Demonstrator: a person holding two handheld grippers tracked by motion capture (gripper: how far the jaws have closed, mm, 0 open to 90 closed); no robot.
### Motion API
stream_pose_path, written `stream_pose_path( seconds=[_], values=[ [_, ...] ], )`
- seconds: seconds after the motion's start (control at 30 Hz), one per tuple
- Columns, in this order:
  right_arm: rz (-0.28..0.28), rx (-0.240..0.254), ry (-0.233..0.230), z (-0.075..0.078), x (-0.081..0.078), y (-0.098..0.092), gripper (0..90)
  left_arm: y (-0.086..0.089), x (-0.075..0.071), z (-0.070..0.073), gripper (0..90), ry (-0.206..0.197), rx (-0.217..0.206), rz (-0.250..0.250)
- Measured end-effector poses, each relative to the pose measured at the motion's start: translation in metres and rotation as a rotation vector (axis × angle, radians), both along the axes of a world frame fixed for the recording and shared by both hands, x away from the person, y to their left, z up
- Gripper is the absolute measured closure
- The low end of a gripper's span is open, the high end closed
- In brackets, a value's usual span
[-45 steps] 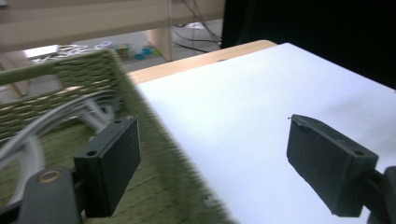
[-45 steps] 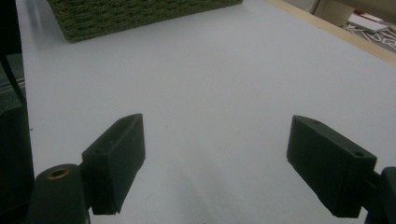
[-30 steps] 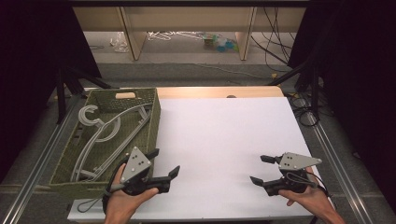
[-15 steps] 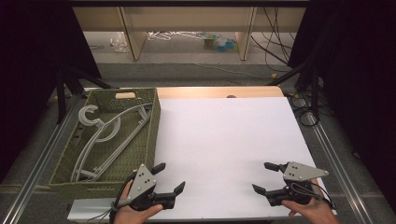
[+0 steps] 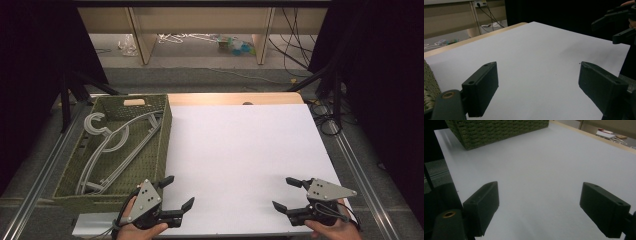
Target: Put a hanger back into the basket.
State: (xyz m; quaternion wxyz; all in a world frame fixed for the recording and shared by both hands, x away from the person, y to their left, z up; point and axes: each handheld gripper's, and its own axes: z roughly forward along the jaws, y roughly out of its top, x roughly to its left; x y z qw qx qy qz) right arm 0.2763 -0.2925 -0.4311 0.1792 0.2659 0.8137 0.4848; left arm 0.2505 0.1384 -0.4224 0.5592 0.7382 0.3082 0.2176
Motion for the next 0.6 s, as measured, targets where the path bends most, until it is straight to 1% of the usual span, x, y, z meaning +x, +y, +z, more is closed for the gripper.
stream_pose_path(
  seconds=[0.03,0.07,0.13,0.17,0.23,0.27,0.33,0.37,0.4,0.47,0.5,0.6],
  values=[
    [-0.001,0.001,0.000,-0.0001,-0.0001,0.0001,16.5,0.0004,0.0000,0.0003,16.2,0.001,-0.010,-0.005],
    [0.000,0.002,0.000,-0.0003,-0.0002,0.0002,16.4,0.0002,-0.0007,0.0005,16.2,0.000,-0.031,0.001],
    [0.001,0.003,0.002,-0.0007,-0.0003,0.0006,16.4,0.0020,-0.0003,0.0014,16.3,-0.020,-0.016,-0.004],
    [0.000,0.005,0.007,-0.0004,-0.0007,0.0007,16.4,0.0024,-0.0003,0.0011,16.3,-0.015,-0.019,-0.002],
    [0.004,0.005,0.002,-0.0005,-0.0006,0.0008,16.4,0.0022,-0.0005,-0.0004,16.3,0.004,-0.027,0.011],
    [0.005,0.005,0.003,-0.0005,-0.0008,0.0008,16.4,0.0028,0.0002,-0.0006,16.2,-0.004,-0.018,0.007],
    [0.005,0.005,0.003,-0.0006,-0.0008,0.0009,16.4,0.0040,0.0010,-0.0002,16.3,-0.004,-0.027,-0.001],
    [0.006,0.004,0.013,-0.0007,-0.0011,0.0010,16.4,0.0045,0.0010,0.0002,16.3,-0.006,-0.026,0.001],
    [0.007,0.003,0.011,-0.0009,-0.0008,0.0011,16.4,0.0045,0.0005,0.0002,16.3,-0.001,-0.031,0.011],
    [0.006,-0.003,-0.001,-0.0014,0.0000,0.0011,16.4,0.0054,0.0011,0.0001,16.3,-0.001,-0.031,0.006],
    [0.008,-0.004,-0.001,-0.0015,0.0001,0.0012,16.4,0.0053,0.0011,0.0000,16.3,0.007,-0.037,0.007],
    [0.011,-0.005,-0.001,-0.0015,-0.0001,0.0013,16.4,0.0063,0.0016,0.0004,16.3,-0.005,-0.030,0.003]
  ],
)
